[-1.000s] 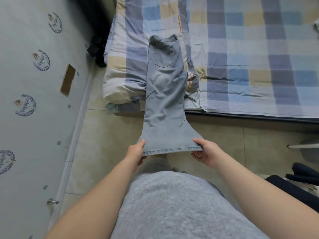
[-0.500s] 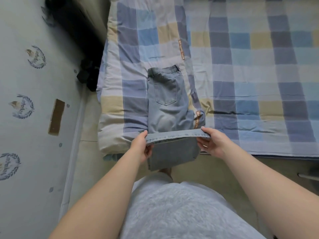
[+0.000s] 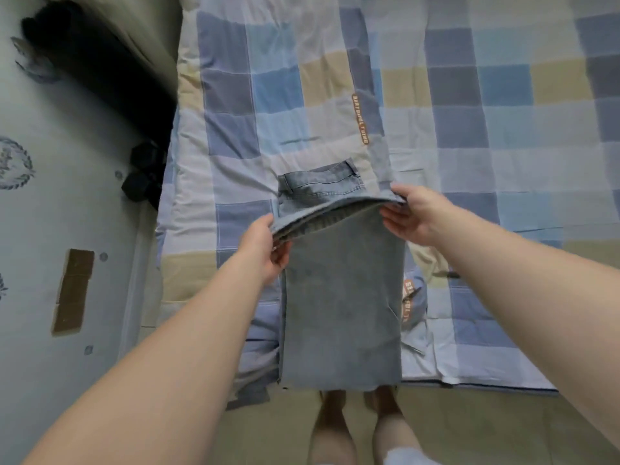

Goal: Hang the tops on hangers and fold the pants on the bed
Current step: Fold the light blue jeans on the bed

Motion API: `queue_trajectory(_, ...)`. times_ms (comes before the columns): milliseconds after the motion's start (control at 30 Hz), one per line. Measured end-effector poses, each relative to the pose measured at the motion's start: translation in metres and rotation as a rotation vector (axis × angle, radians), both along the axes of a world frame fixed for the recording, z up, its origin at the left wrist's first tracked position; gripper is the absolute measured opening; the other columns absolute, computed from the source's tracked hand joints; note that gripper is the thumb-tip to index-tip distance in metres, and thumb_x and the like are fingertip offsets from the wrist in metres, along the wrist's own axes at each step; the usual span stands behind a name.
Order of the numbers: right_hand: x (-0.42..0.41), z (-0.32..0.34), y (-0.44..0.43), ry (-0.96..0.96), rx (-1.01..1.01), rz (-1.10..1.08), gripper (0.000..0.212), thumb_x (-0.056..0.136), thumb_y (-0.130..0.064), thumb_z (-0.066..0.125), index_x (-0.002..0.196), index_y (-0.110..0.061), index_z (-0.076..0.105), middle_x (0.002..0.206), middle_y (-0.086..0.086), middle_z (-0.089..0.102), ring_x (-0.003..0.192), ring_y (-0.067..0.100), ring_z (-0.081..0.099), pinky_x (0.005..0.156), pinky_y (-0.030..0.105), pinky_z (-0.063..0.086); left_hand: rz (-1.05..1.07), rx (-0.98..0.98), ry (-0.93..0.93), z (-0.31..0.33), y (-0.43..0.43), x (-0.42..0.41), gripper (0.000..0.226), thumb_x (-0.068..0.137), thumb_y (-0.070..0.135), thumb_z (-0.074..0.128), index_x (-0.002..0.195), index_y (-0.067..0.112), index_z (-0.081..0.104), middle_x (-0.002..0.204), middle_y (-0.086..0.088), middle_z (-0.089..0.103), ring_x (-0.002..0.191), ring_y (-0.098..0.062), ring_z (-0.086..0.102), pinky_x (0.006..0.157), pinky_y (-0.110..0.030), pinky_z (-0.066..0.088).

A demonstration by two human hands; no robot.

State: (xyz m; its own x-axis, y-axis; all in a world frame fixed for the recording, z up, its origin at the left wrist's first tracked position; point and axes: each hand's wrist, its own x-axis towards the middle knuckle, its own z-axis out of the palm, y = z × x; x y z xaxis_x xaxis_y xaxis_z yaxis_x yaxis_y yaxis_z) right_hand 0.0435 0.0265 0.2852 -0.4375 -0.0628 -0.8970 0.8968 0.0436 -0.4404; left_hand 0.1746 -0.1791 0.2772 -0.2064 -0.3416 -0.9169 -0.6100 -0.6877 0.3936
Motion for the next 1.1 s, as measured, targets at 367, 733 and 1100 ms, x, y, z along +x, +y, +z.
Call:
queue_trajectory(367, -0.058, -0.151, -0.038, 0.031, -0.134, 0.209, 0.052, 0.093, -0.05, 0.064, 0.138, -0.028, 0.051, 0.145, -0.002, 0.053, 0.133, 0.027, 0.048, 0.099, 0.047, 0.042, -0.094, 0.004, 0.175, -0.123, -0.027, -0.079, 0.072, 0.096, 0.073, 0.029, 0.141, 0.022, 0.052, 0.137, 0.001, 0.059, 0.116, -0.028, 0.062, 0.084, -0.041, 0.05)
queue_trajectory(733, 0.041, -0.155, 0.012, -0.12, -0.227, 0.073, 0.057, 0.093, -0.054, 0.059, 0.144, -0.031, 0.046, 0.142, 0.001, 0.056, 0.13, 0.027, 0.053, 0.096, 0.049, 0.047, -0.234, -0.056, 0.151, -0.13, 0.037, 0.011, 0.039, 0.099, 0.06, 0.043, 0.107, 0.027, 0.064, 0.114, 0.003, 0.072, 0.101, -0.016, 0.067, 0.079, -0.033, 0.048)
queue_trajectory(1100, 0.22, -0.171, 0.123, -0.343, -0.054, 0.041, 0.039, 0.099, -0.049, 0.053, 0.126, -0.021, 0.059, 0.124, 0.001, 0.069, 0.109, 0.021, 0.066, 0.084, 0.04, 0.052, -0.25, -0.38, -0.019, -0.14, 0.12, 0.21, 0.023, 0.1, 0.025, 0.06, 0.08, 0.016, 0.065, 0.077, 0.0, 0.072, 0.066, -0.011, 0.062, 0.063, -0.023, 0.048)
